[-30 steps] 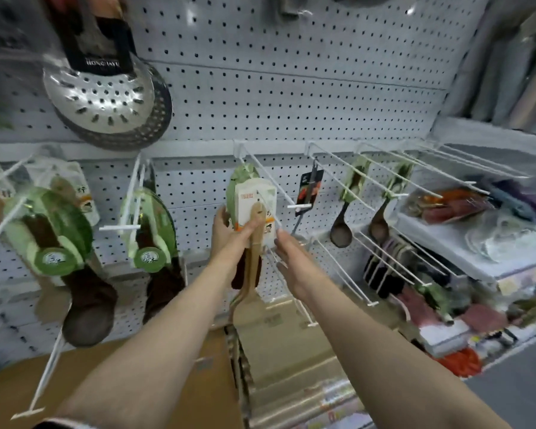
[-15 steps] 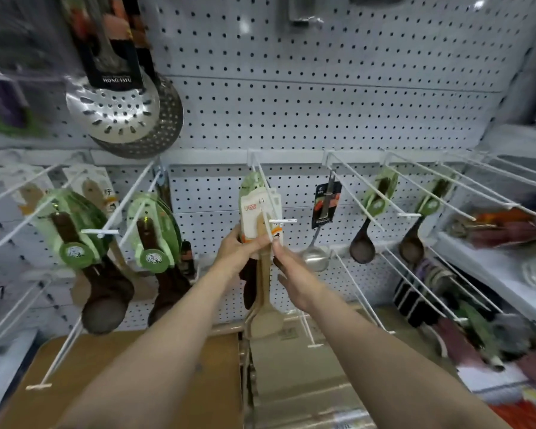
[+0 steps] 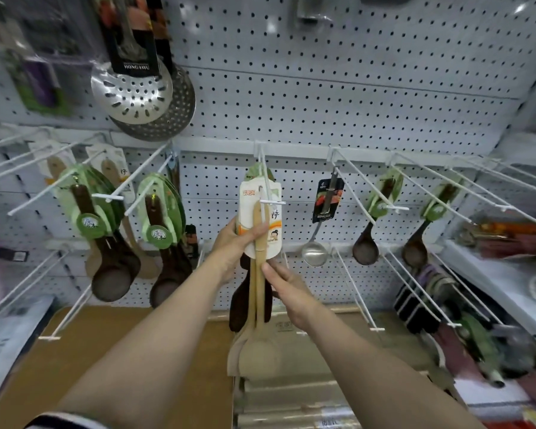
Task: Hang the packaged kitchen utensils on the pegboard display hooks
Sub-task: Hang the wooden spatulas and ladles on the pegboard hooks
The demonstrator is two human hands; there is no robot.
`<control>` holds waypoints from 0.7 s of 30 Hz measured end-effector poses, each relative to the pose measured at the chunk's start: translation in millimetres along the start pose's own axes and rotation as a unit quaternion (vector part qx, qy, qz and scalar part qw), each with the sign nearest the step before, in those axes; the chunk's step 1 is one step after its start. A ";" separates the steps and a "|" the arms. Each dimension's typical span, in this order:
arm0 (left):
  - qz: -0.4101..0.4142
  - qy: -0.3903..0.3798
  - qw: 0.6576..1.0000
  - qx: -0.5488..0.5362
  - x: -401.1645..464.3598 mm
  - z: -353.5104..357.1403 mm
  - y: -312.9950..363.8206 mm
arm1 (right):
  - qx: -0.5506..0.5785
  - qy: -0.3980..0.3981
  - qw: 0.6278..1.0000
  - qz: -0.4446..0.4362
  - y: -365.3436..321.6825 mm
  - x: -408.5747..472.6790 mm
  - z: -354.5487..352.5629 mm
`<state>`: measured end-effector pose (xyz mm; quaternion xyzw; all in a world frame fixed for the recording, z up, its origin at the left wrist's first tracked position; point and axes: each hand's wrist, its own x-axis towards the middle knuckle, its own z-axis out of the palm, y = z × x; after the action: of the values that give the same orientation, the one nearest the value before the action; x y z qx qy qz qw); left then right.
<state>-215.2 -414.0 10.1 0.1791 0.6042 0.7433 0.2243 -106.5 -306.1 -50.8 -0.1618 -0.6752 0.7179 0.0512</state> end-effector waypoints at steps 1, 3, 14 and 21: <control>0.005 -0.002 1.000 -0.002 -3.7 0.3 1.3 | -0.003 0.000 1.000 0.001 1.6 -2.6 -0.5; 0.008 -0.001 1.000 -0.005 -11.1 1.7 3.1 | -0.008 -0.004 1.000 0.004 7.1 -7.6 -0.9; 0.002 0.018 1.000 -0.015 -53.5 6.4 -1.8 | 0.042 -0.047 0.998 0.009 42.5 -54.1 3.0; 0.000 0.011 1.000 -0.006 -90.6 8.7 -6.3 | 0.062 -0.060 0.996 0.004 55.4 -82.8 5.6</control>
<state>-134.2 -455.7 6.2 0.1694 0.6021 0.7489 0.2190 -22.1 -340.2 -91.7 -0.1172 -0.6304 0.7672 0.0180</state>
